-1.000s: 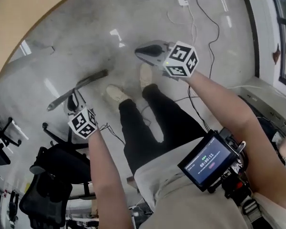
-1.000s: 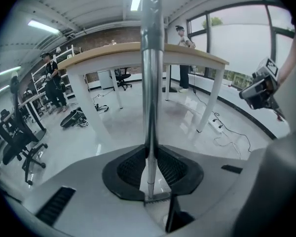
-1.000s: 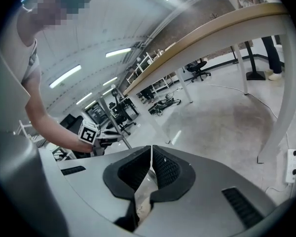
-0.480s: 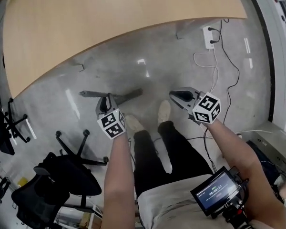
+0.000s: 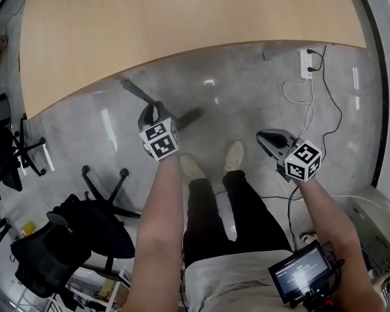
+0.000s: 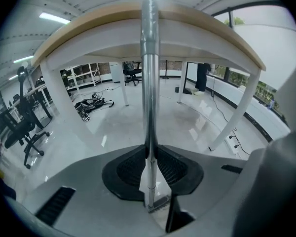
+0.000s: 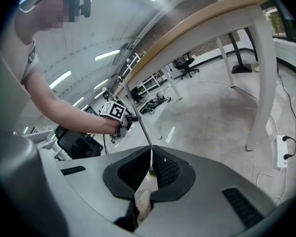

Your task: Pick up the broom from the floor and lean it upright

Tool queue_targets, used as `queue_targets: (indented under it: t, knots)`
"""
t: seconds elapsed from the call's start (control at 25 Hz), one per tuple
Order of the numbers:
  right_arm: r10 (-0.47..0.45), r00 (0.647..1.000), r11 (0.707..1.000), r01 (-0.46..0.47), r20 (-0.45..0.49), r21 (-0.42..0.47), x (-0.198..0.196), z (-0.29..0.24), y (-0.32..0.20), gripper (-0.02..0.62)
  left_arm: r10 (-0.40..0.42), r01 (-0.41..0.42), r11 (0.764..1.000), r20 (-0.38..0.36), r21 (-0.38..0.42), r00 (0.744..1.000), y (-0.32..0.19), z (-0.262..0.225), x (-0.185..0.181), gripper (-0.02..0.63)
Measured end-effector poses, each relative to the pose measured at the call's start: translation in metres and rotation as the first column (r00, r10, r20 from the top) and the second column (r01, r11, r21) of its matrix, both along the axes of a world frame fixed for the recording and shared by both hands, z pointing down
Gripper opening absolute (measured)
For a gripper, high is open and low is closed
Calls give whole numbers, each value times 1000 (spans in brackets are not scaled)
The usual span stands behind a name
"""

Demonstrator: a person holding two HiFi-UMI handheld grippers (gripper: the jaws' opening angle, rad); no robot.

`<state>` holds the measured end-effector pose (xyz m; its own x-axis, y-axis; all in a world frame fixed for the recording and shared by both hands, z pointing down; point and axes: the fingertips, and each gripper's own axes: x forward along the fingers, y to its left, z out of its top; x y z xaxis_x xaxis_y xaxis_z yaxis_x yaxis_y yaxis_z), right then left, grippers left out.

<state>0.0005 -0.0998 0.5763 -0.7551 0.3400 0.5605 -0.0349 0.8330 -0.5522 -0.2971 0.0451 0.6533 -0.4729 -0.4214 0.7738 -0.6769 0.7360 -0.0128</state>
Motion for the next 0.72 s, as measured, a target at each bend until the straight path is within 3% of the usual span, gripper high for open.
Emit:
queue_targets:
  t: [0.28,0.52,0.72]
  knots:
    - [-8,1000,1000,8,-6,-4,-1,0,0,23,-45,45,999,22,4,999,-2,4,-15,77]
    - [-2,1000,1000,2,-10,-10,2,2,3,23,17,-15,999,54,-38,998,-2,5,-14,86]
    - [2,1000,1000,-2,-1,-8,1,2,2,23,25,-23,999,46,-46,999,4,8,-11,137]
